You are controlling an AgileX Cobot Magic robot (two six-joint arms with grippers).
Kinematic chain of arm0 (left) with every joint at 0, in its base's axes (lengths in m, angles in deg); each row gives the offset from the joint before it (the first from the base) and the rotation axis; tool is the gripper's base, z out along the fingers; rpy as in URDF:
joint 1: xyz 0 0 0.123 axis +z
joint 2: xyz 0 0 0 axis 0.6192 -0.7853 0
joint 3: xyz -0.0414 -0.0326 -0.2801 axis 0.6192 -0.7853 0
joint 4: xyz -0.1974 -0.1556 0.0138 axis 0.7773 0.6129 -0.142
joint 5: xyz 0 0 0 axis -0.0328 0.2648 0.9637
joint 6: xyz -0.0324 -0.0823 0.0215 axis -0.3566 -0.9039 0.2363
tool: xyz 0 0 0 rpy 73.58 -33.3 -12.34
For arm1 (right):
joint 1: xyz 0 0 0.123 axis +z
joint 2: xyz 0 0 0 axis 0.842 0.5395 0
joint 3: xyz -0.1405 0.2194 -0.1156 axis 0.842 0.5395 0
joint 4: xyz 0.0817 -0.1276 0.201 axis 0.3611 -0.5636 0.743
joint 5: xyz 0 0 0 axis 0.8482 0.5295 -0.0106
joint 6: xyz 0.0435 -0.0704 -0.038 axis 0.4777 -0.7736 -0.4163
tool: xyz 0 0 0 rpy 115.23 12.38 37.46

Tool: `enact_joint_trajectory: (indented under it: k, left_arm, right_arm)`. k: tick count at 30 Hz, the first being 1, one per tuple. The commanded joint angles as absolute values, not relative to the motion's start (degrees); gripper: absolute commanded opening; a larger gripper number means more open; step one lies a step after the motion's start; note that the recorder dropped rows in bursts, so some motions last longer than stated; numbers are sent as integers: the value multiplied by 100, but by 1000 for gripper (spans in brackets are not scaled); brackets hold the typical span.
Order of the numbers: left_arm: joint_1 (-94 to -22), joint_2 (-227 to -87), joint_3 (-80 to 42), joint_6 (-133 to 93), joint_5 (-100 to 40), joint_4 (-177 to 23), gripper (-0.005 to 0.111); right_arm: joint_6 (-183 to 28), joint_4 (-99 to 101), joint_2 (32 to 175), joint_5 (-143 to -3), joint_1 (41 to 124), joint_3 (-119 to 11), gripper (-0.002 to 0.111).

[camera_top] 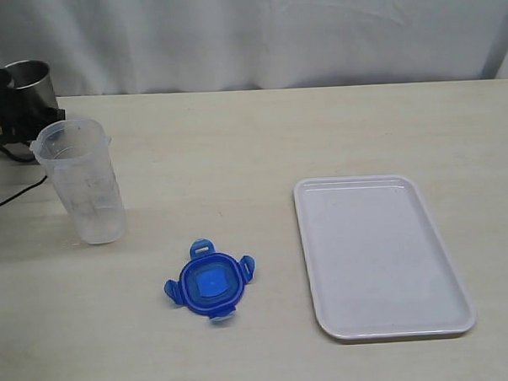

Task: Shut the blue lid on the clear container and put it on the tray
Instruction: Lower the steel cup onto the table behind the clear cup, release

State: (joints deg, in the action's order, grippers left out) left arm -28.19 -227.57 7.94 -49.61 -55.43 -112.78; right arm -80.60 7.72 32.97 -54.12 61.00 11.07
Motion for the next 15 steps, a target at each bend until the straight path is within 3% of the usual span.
enact_joint_trajectory:
  k: [1, 6, 15]
  left_arm:
    - [-2832, -22694, 840, -5349, -5428, -11366, 91]
    - [-2832, -22694, 840, -5464, -5517, -11663, 104]
    - [-2832, -22675, 840, -5654, -5429, -11688, 105]
  right_arm:
    - [-8051, 768, 3300, -5433, 6122, 1127, 4]
    - [-8051, 768, 3300, -5433, 6122, 1127, 4]
    - [-8051, 768, 3300, -5433, 6122, 1127, 4]
